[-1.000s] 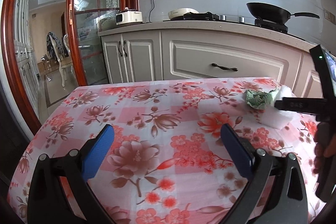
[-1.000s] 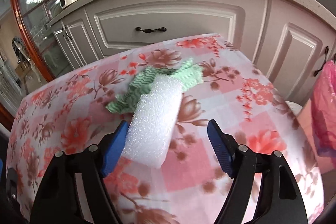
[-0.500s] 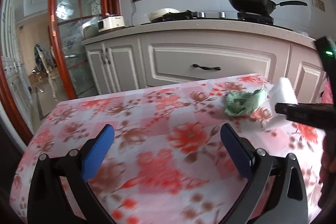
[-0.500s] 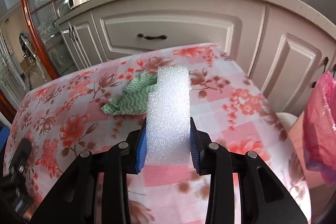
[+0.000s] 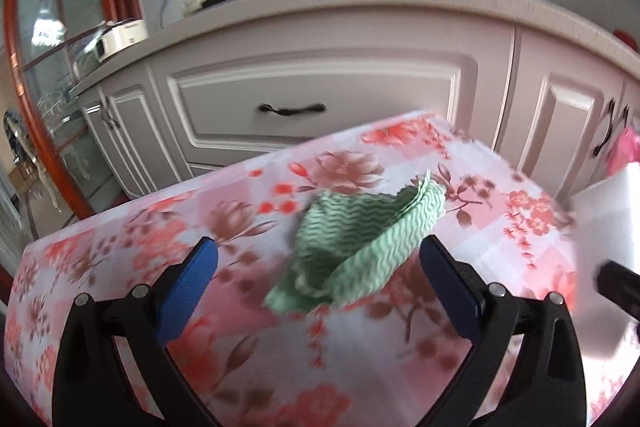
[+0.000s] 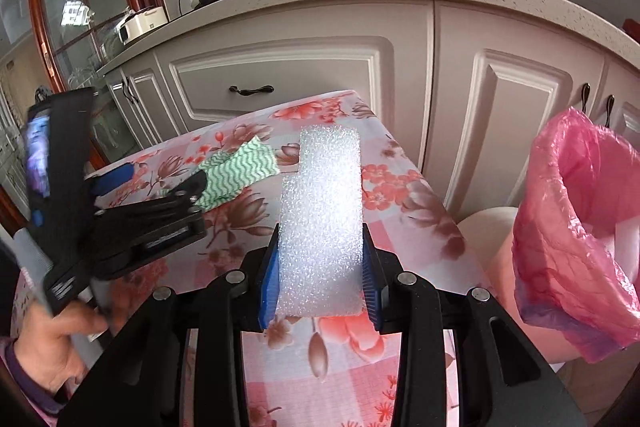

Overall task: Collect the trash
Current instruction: 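Grasp the white foam strip with the right tool while the left tool grasps the green cloth, then carry the foam strip and green cloth to the bin with both tools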

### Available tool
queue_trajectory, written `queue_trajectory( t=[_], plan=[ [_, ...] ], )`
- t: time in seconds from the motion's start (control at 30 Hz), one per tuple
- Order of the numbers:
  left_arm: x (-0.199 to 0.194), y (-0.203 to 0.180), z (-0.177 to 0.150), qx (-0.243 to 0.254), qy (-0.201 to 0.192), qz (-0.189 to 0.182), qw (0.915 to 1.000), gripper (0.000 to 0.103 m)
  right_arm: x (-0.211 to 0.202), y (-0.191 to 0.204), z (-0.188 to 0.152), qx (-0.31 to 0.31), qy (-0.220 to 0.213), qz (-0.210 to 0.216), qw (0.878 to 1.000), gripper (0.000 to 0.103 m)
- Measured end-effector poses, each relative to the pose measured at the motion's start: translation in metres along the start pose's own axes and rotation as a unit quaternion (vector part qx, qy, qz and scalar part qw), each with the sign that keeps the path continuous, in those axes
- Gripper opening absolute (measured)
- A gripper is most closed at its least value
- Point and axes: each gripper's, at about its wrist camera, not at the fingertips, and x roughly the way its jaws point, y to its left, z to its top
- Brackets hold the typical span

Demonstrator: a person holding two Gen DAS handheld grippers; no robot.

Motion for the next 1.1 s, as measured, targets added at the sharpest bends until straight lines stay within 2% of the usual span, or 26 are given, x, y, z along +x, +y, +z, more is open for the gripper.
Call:
queue_trajectory(
  t=[0.1,0.23,0.47,0.53,0.6,0.63,0.67,0.7,0.77,0.93,1.1],
  plan=[
    [0.023,-0.012,0.007,0.026,0.03,-0.006,0.9992,0.092,0.002,-0.007,-0.001,0.013,0.0,0.004,1.0,0.033],
    [0.034,-0.016,0.01,0.023,0.047,-0.016,0.9985,0.087,0.002,-0.011,-0.002,0.019,0.0,0.007,1.0,0.033],
    [0.041,-0.018,0.007,0.021,0.07,-0.04,0.9966,0.066,0.001,-0.011,-0.005,0.022,0.001,0.008,1.0,0.033],
    [0.04,-0.017,0.005,0.019,0.073,-0.046,0.9961,0.057,0.0,-0.01,-0.006,0.021,0.002,0.008,1.0,0.033],
    [0.04,-0.016,0.004,0.019,0.075,-0.054,0.9955,0.04,-0.002,-0.008,-0.007,0.02,0.002,0.007,1.0,0.033],
    [0.038,-0.016,0.003,0.019,0.074,-0.058,0.9954,0.034,-0.002,-0.008,-0.007,0.02,0.002,0.008,1.0,0.033],
    [0.037,-0.015,0.002,0.019,0.073,-0.059,0.9954,0.024,-0.003,-0.007,-0.008,0.019,0.002,0.008,1.0,0.033],
    [0.035,-0.014,0.001,0.02,0.072,-0.06,0.9954,0.02,-0.004,-0.006,-0.008,0.018,0.001,0.008,1.0,0.033],
    [0.028,-0.011,-0.003,0.015,0.067,-0.065,0.9956,0.015,-0.007,-0.003,-0.009,0.015,0.001,0.011,1.0,0.033],
    [0.003,0.003,-0.019,-0.005,0.054,-0.062,0.9966,0.013,-0.013,0.01,-0.02,0.007,0.008,0.021,1.0,0.033],
    [-0.043,0.023,-0.049,-0.022,0.037,-0.048,0.9979,0.012,-0.026,0.03,-0.033,-0.007,0.011,0.034,0.999,0.033]
  ],
)
